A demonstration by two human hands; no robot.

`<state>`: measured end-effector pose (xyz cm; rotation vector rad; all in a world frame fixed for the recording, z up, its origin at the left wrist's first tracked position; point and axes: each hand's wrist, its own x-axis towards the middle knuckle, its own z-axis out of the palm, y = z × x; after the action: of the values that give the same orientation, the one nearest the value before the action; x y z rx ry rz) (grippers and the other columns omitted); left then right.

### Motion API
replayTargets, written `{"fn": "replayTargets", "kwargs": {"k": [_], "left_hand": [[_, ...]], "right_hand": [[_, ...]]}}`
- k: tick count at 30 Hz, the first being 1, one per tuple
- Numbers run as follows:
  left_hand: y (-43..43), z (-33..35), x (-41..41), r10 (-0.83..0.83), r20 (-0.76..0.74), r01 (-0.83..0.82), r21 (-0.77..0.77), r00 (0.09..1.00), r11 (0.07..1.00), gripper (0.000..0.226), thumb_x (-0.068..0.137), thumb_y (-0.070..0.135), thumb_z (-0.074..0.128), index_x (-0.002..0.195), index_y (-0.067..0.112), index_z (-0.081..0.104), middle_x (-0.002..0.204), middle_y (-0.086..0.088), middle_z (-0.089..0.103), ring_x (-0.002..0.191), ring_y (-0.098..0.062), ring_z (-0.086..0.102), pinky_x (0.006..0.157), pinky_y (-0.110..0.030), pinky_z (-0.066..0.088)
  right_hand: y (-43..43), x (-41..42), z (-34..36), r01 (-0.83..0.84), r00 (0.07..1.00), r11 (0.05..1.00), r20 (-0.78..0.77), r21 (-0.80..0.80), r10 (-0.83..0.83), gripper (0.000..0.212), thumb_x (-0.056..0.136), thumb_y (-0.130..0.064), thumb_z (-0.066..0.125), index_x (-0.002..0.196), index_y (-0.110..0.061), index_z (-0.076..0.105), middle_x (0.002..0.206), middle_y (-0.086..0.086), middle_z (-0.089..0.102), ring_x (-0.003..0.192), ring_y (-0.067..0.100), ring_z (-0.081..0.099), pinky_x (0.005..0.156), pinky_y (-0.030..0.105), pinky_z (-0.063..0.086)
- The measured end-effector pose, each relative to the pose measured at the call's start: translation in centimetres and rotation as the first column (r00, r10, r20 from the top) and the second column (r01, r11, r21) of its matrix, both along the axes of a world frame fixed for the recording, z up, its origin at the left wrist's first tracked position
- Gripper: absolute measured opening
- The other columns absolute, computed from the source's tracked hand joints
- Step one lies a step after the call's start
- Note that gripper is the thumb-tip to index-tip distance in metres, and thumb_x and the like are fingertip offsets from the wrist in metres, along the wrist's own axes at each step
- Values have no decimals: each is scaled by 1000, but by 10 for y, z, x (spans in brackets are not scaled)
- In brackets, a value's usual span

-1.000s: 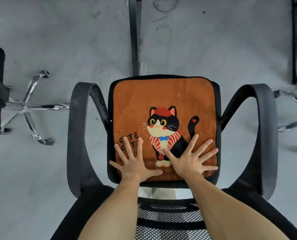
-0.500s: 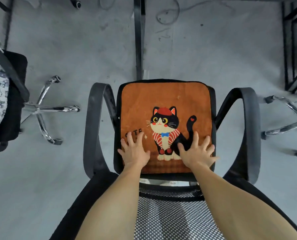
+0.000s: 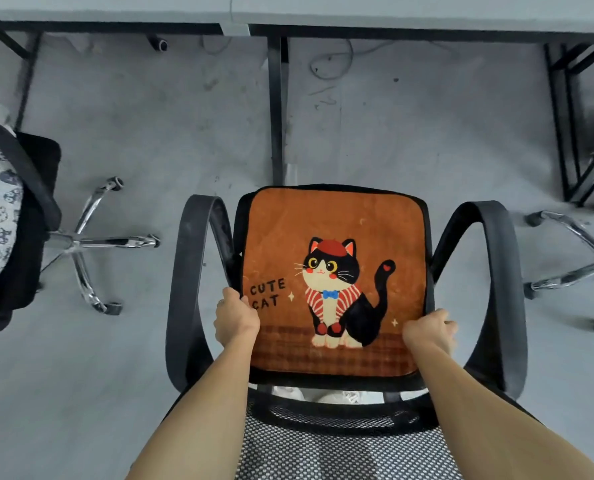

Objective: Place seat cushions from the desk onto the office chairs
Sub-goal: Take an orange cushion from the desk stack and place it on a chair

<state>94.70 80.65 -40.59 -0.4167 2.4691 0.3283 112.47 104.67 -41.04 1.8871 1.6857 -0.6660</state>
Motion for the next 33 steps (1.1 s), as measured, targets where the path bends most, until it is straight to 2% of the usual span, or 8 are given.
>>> {"fn": "replayTargets", "kwargs": {"k": [12, 21, 30, 33], "left_hand": [[-1, -6, 2, -3, -25, 2, -43, 1000, 999, 10, 103, 22, 48, 107, 13, 49, 109, -12, 65, 96, -36, 62, 69, -40, 45], [1, -5, 2, -17, -5, 17, -70, 1000, 997, 14, 102, 22, 48, 111, 11, 49, 111, -12, 64, 98, -36, 62, 68, -40, 43], [1, -3, 6, -54, 21, 55, -89, 998, 994, 20, 102, 20, 50, 117, 7, 47, 116, -13, 62, 100, -37, 62, 66, -40, 40], [0, -1, 7, -49, 37, 52, -83, 998, 995, 22, 99, 16, 53, 119, 7, 47, 119, -13, 60, 103, -37, 61, 67, -40, 40]], "right_hand": [[1, -1, -1, 44, 993, 998, -107, 52, -38, 25, 93, -15, 45, 118, -13, 42, 130, 19, 40, 114, 46, 46, 89, 54, 48], [2, 2, -2, 3, 995, 997, -101, 74, 4, 28, 99, -19, 38, 126, -16, 45, 132, 19, 41, 117, 44, 45, 90, 54, 45], [1, 2, 0, -38, 997, 999, -61, 27, 39, 30, 94, -15, 47, 123, -10, 41, 132, 18, 39, 117, 44, 45, 80, 49, 42], [1, 3, -1, -42, 998, 999, -55, 26, 44, 31, 94, -15, 46, 124, -10, 41, 132, 18, 38, 117, 45, 45, 84, 52, 44]]}}
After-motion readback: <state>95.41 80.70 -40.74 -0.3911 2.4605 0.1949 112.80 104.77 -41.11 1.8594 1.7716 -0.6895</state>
